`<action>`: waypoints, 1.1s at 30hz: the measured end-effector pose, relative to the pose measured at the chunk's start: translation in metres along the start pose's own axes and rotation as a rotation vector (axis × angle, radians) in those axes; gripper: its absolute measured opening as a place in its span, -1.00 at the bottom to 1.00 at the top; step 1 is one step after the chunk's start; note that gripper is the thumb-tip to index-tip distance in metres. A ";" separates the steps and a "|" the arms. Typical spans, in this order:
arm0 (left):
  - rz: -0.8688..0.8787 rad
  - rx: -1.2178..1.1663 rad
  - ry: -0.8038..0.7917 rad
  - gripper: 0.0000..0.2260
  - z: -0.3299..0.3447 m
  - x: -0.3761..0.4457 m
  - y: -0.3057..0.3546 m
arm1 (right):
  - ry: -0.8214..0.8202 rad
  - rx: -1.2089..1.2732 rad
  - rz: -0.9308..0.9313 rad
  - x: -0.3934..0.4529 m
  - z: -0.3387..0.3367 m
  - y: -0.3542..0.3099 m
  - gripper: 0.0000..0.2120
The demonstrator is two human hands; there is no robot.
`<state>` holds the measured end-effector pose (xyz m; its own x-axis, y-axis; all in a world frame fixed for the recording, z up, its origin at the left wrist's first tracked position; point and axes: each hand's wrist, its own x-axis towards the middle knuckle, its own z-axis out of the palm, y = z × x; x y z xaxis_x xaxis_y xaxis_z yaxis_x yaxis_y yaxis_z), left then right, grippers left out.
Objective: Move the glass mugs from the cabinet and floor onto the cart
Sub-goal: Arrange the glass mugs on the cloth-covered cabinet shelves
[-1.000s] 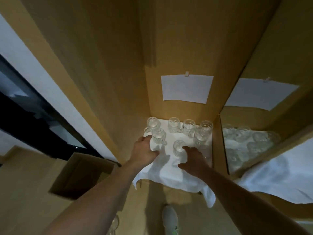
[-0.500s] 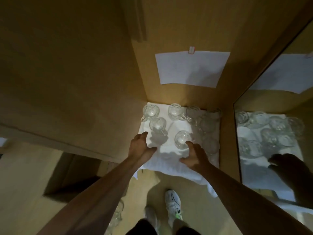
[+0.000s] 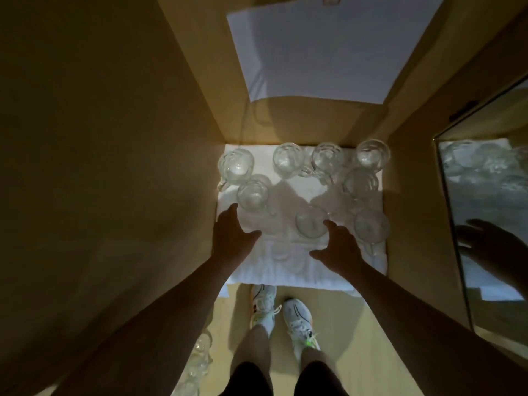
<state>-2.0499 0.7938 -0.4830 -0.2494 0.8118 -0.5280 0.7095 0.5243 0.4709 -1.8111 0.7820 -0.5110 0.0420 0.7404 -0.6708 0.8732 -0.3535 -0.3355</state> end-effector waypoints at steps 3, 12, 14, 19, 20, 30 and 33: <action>-0.047 -0.047 -0.004 -0.08 0.016 0.030 -0.013 | 0.074 -0.050 -0.019 0.028 0.011 0.004 -0.04; -0.045 -0.119 0.033 0.01 0.040 0.085 -0.031 | 0.170 -0.220 -0.139 0.074 0.033 0.013 0.09; -0.038 -0.143 0.057 -0.03 0.047 0.091 -0.031 | 0.219 -0.238 -0.154 0.076 0.036 0.012 0.09; -0.019 -0.168 0.087 0.09 0.060 0.099 -0.026 | 0.207 -0.353 -0.102 0.072 0.038 0.003 0.16; -0.022 -0.174 0.093 0.12 0.063 0.100 -0.024 | 0.210 -0.336 -0.081 0.071 0.040 0.002 0.17; 0.055 -0.104 0.184 -0.02 0.072 0.122 -0.027 | 0.227 -0.267 -0.104 0.073 0.050 0.016 0.27; 0.055 -0.144 0.181 -0.05 0.075 0.115 -0.031 | 0.265 -0.198 -0.155 0.077 0.055 0.025 0.16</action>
<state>-2.0513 0.8515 -0.6116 -0.3364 0.8662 -0.3694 0.6274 0.4987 0.5981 -1.8127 0.7984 -0.6070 0.0031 0.9082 -0.4184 0.9550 -0.1268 -0.2681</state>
